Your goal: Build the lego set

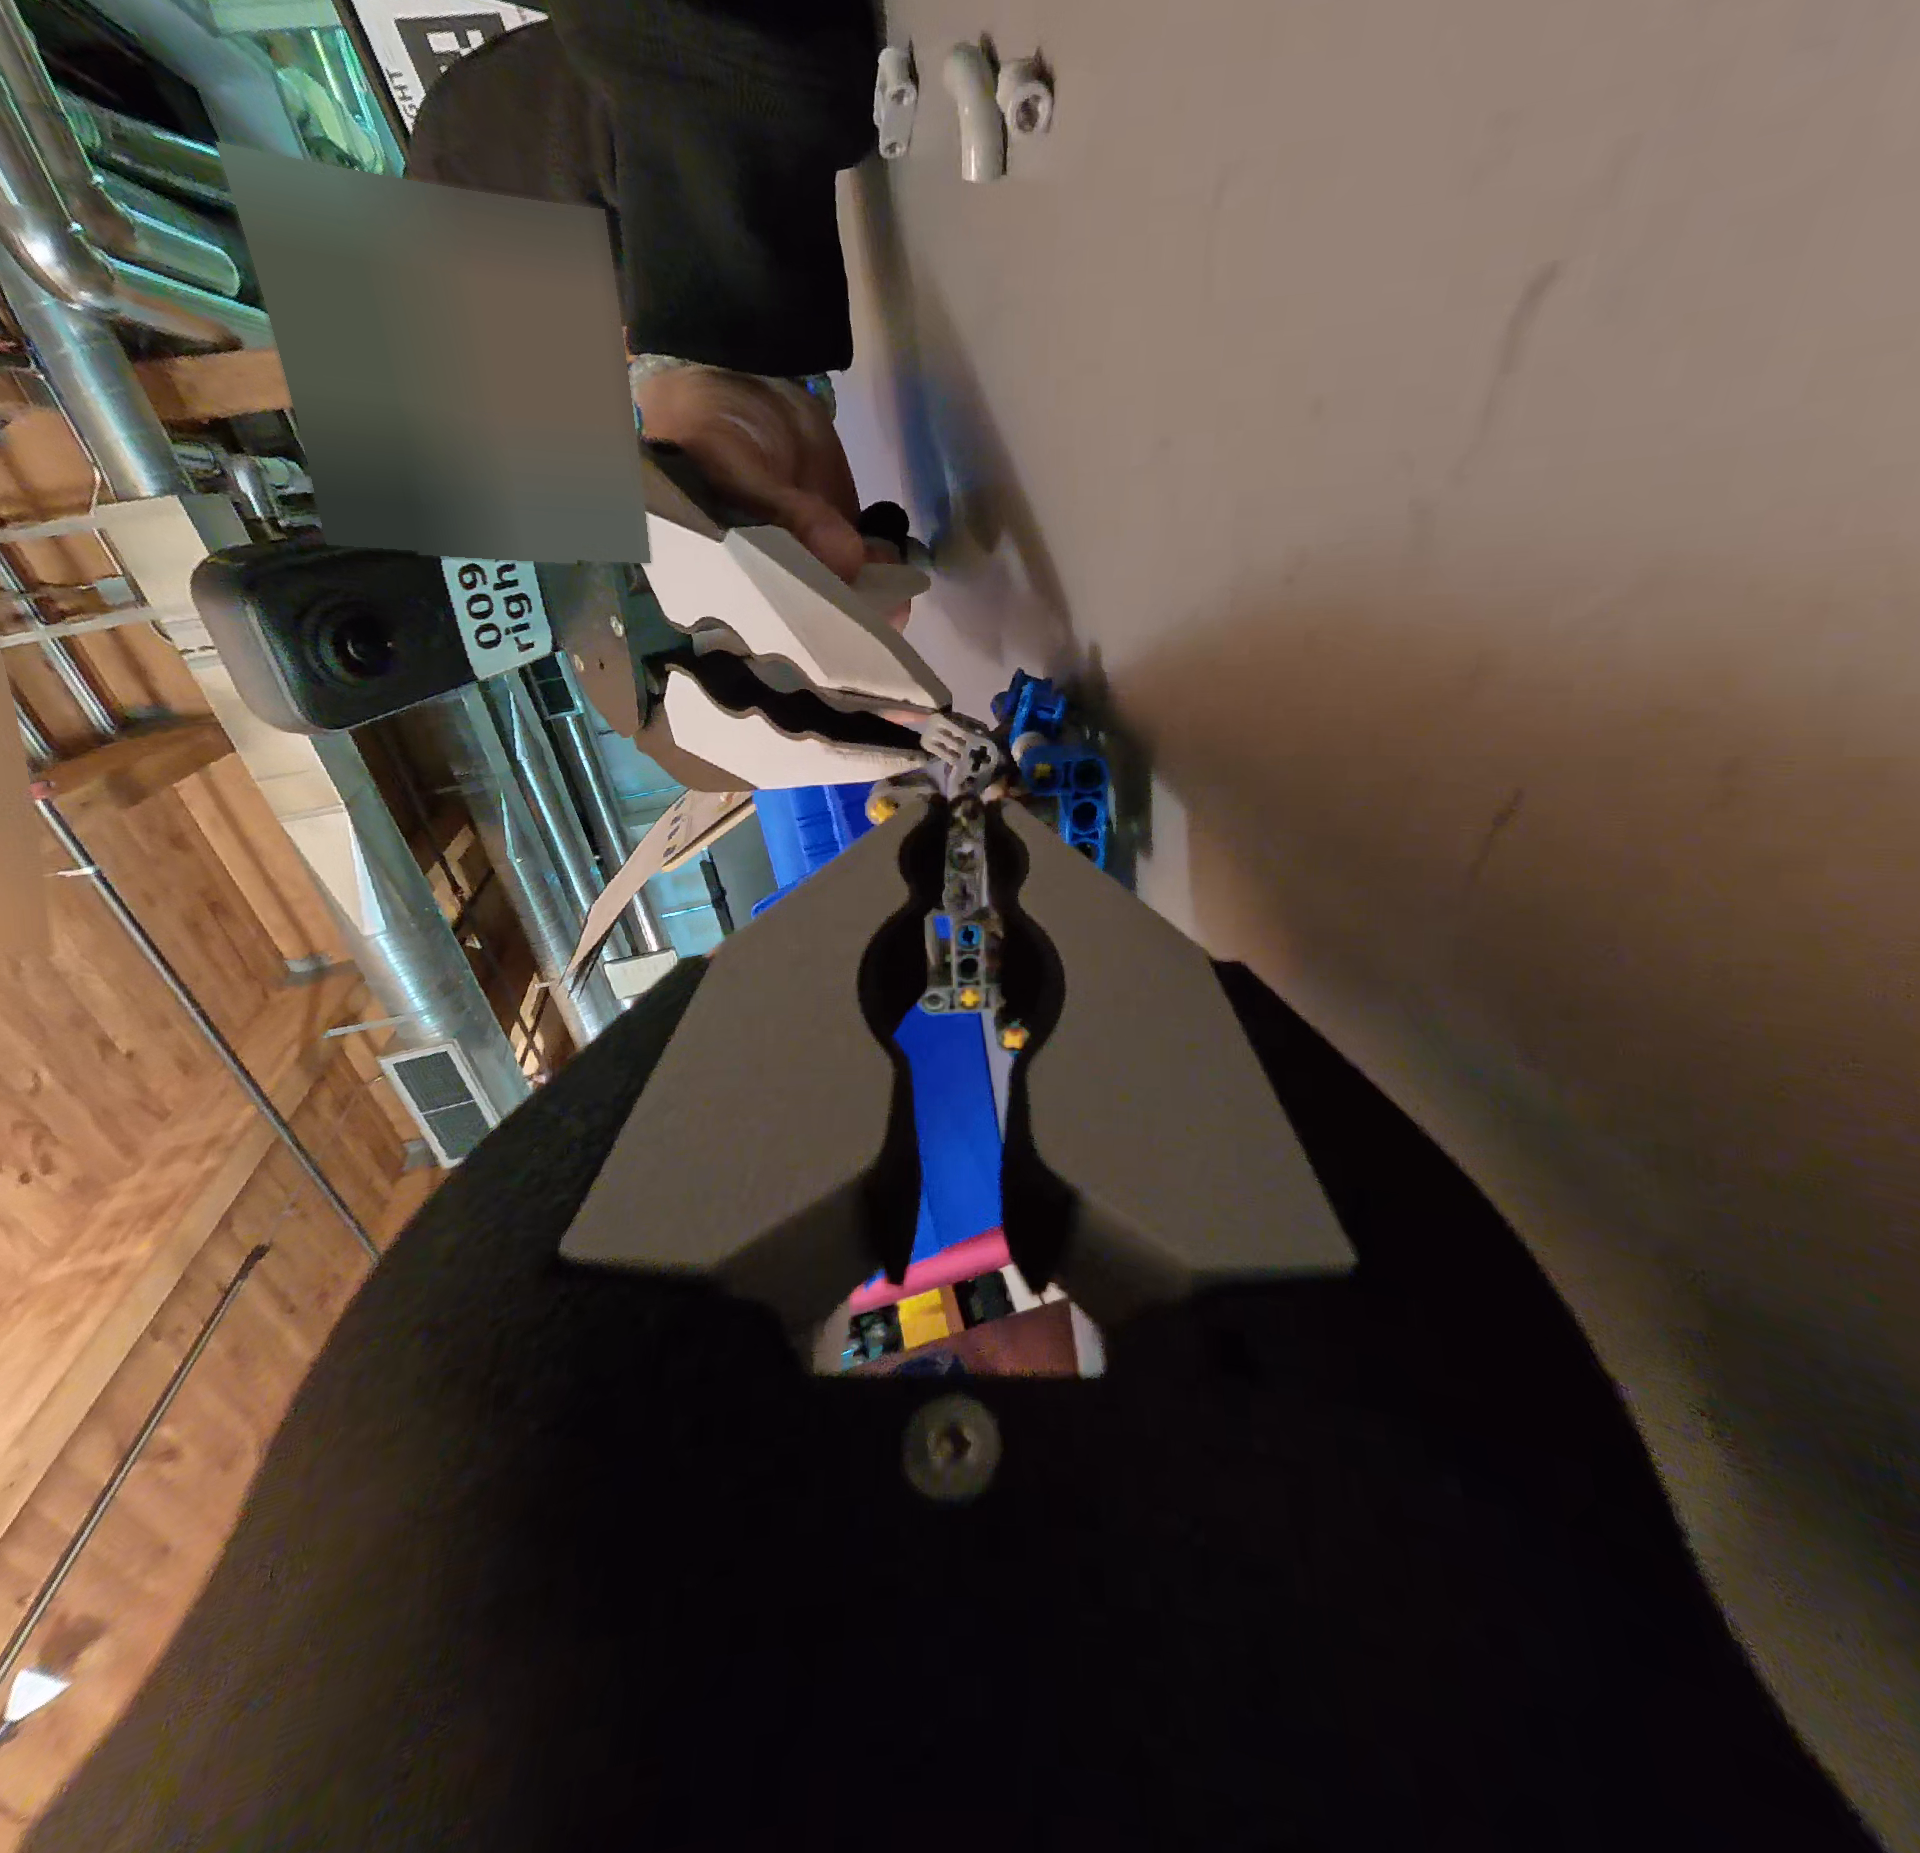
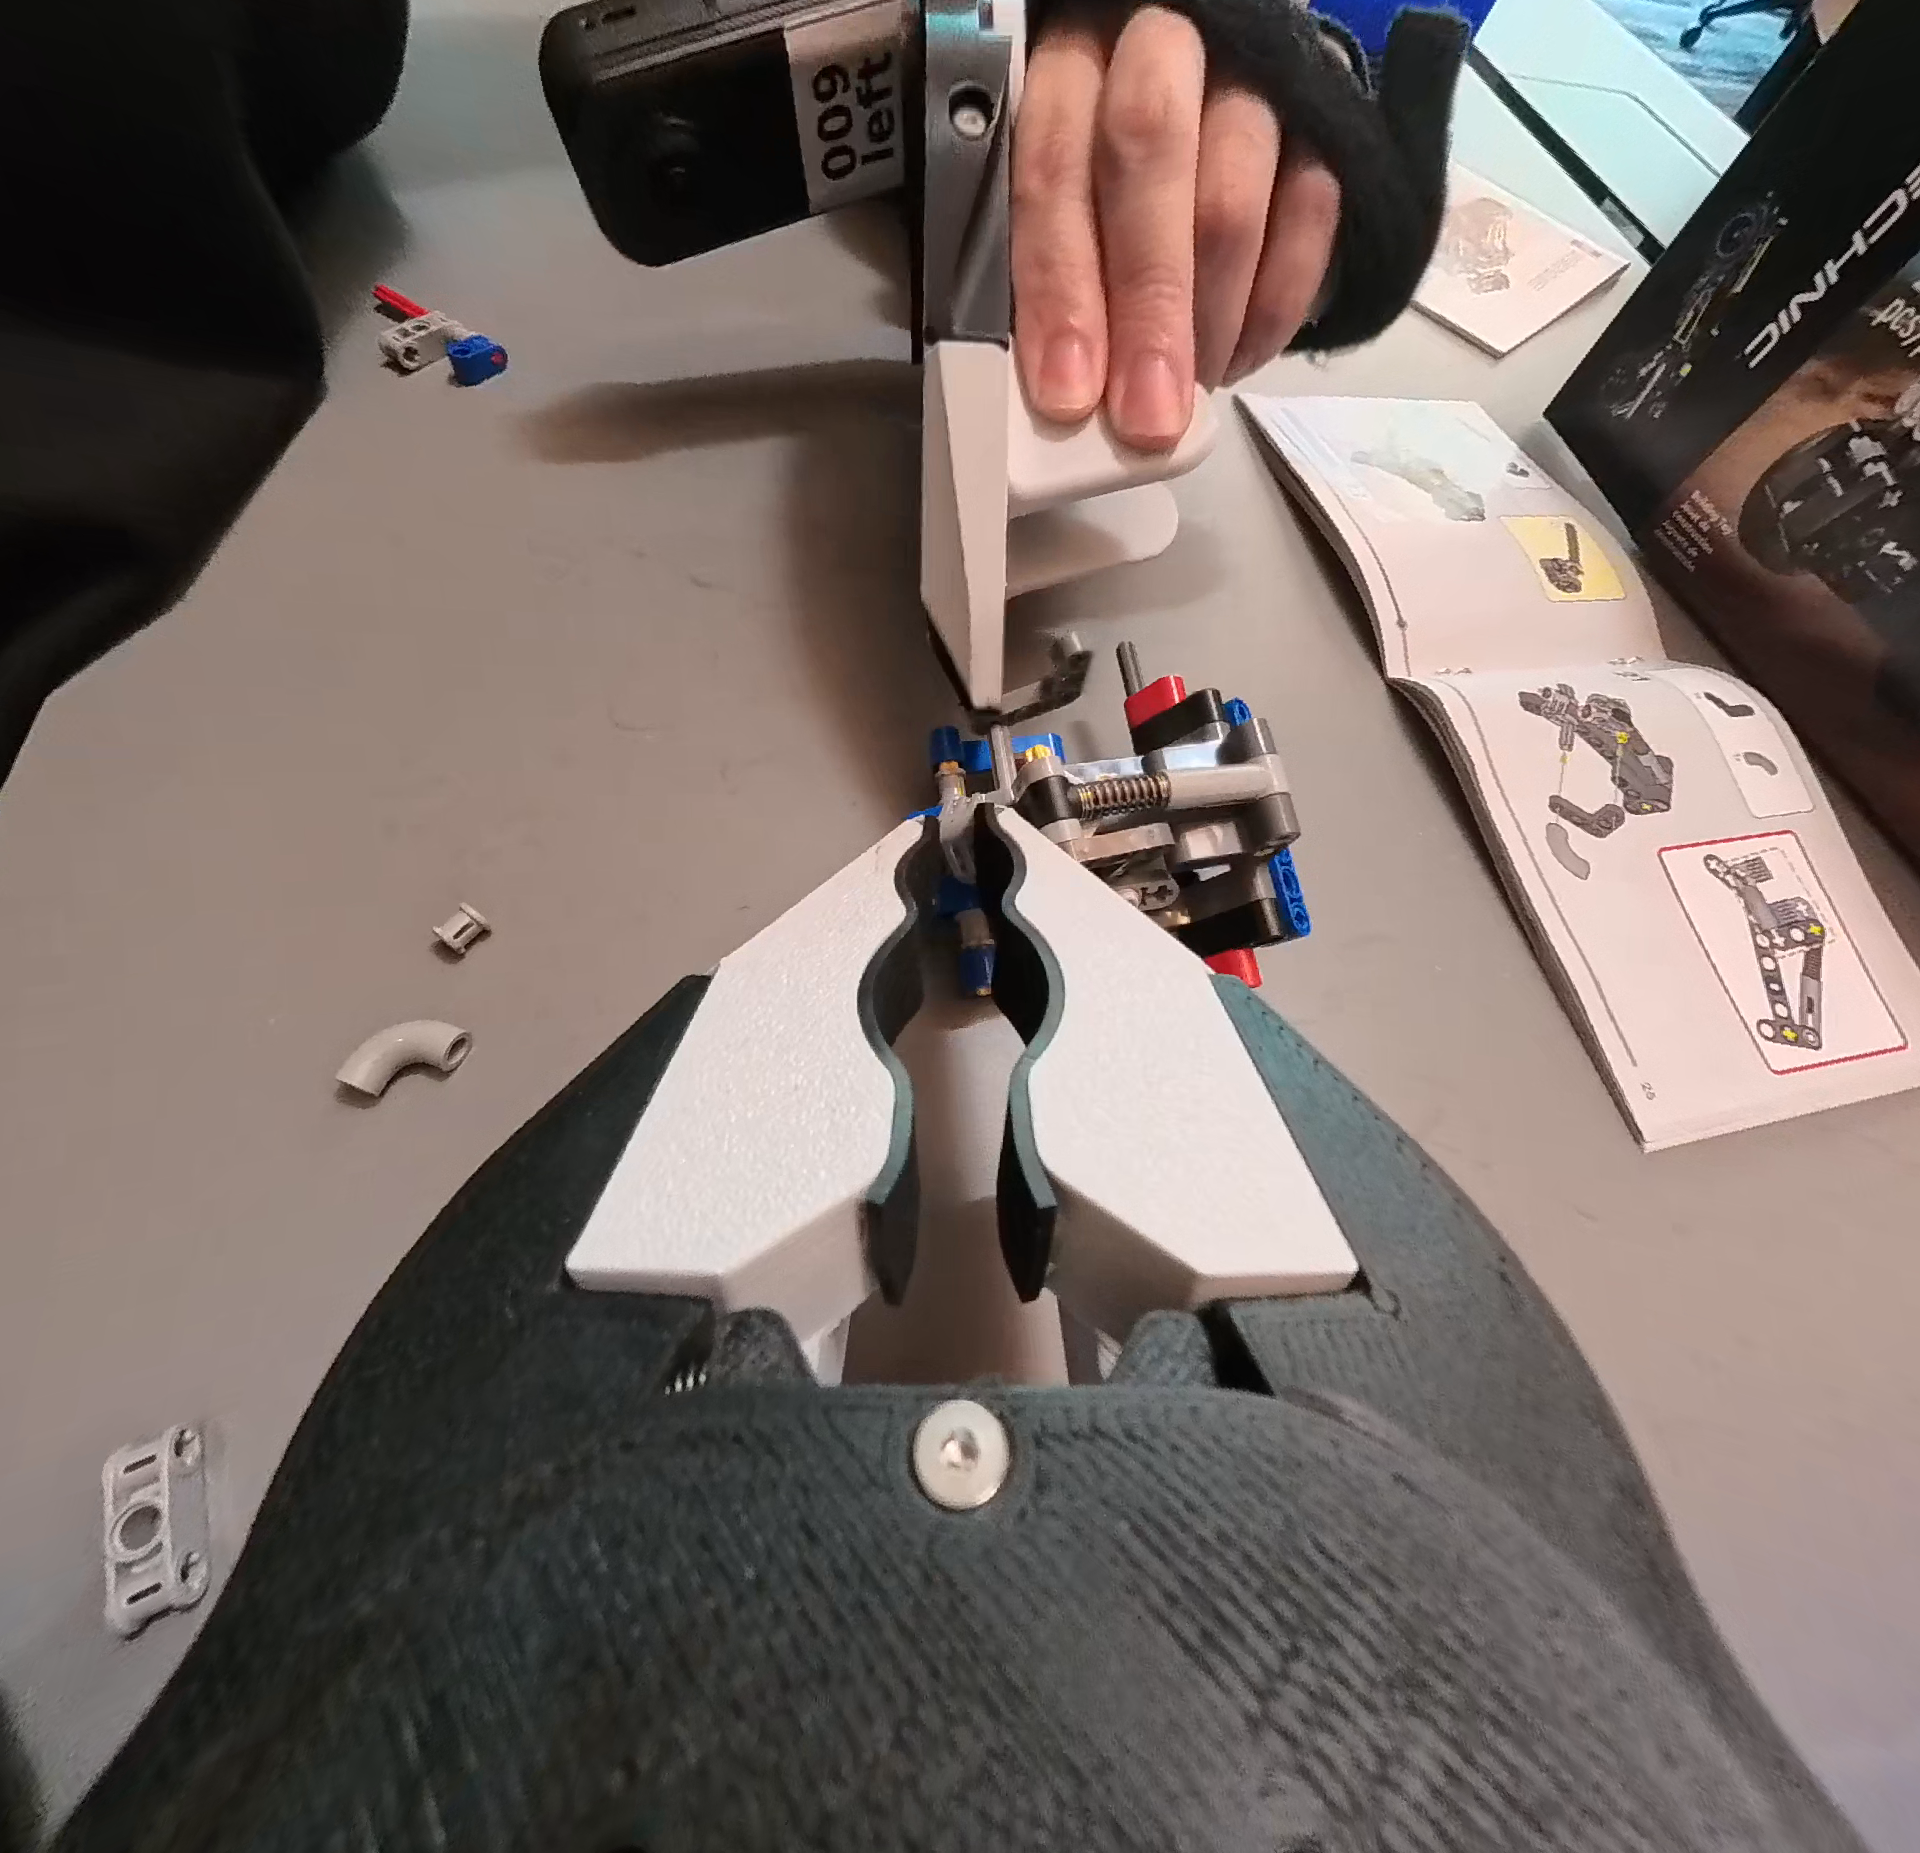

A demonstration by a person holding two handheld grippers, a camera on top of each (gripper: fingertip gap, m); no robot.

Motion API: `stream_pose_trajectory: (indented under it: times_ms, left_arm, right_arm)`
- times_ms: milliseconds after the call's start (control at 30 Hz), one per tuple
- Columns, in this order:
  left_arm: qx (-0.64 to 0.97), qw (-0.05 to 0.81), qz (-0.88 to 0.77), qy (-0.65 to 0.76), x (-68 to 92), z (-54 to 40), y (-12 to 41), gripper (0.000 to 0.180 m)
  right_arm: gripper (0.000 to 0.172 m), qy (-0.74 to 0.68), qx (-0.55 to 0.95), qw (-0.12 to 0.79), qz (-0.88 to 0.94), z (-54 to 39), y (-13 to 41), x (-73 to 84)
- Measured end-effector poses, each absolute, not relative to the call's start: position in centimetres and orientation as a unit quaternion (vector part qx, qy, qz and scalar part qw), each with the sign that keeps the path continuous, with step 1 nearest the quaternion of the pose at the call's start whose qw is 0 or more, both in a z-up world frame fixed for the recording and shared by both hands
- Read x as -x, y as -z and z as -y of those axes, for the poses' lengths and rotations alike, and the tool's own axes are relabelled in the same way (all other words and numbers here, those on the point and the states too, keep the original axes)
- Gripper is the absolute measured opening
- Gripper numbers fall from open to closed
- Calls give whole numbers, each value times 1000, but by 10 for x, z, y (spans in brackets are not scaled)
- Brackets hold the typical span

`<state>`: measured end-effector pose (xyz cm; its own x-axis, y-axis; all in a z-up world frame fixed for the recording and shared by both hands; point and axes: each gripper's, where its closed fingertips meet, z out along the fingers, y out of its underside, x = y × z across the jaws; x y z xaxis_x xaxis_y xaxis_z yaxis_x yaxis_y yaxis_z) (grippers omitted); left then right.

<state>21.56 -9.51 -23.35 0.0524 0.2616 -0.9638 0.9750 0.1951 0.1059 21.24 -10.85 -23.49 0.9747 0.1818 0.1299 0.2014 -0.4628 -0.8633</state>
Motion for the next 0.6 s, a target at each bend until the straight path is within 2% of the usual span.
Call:
stream_pose_trajectory:
  times_ms: [600]
  left_arm:
    - [-504,415,-624,430,-225,95,232,3]
  right_arm:
    - [1,12,864,493,102,108,239,-216]
